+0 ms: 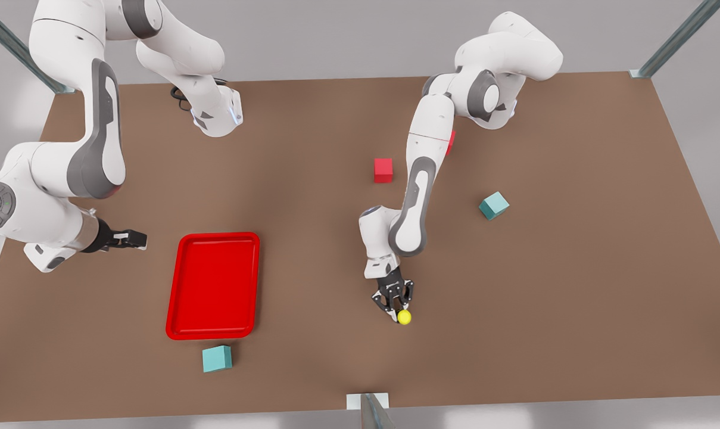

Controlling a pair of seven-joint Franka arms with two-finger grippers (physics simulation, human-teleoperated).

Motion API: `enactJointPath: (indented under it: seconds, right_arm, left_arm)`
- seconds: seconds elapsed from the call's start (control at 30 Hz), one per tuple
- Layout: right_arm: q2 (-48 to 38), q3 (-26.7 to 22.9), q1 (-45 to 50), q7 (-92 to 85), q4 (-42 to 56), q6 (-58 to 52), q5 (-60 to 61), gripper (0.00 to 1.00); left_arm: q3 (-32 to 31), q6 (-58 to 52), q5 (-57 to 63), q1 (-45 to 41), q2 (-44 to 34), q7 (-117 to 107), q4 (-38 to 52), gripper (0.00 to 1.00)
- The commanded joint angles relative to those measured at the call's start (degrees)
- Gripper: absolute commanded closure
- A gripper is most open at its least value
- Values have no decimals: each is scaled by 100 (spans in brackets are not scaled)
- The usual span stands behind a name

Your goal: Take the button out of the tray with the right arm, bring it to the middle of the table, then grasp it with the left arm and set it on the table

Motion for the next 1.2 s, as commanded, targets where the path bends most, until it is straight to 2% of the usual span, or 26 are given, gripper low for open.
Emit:
enactJointPath:
  seconds: [0.0, 0.4, 0.43, 0.47, 0.5, 0.53, 0.83, 0.97, 1.1, 1.17]
  right_arm:
    - [-10, 1, 1, -15, 3, -6, 4, 0]
    - [7, 1, 10, -15, 3, -15, 4, 0]
    - [7, 1, 10, -15, 3, -15, 4, 0]
    - [7, 1, 10, -15, 3, -15, 4, 0]
    - [7, 1, 10, -15, -6, -6, 4, 0]
    - [7, 1, 10, -15, 3, -15, 4, 0]
    - [60, 27, 10, -15, 3, -15, 4, 0]
    - [69, 36, 19, -6, 3, -15, 4, 0]
    - [69, 36, 19, -15, 3, -15, -5, 0]
    - [95, 36, 28, -15, -24, -15, 4, 0]
  left_arm:
    - [3, -32, 134, -5, -9, -957, -1, 64]
    - [3, -102, 336, -66, 79, -957, 7, 61]
    - [3, -111, 345, -66, 79, -957, 7, 56]
    - [3, -111, 415, -66, 79, -957, 7, 42]
    - [3, -146, 424, -66, 71, -957, 7, 17]
    - [3, -155, 424, -75, 62, -957, 7, 1]
    - [-6, -181, 424, -101, -140, -939, -1, 0]
    - [-14, -269, 424, -189, -492, -860, -203, 0]
    - [-85, -173, 389, -40, -1704, -131, -1108, 0]
    - [-989, -208, 345, 724, -2364, 642, -1320, 0]
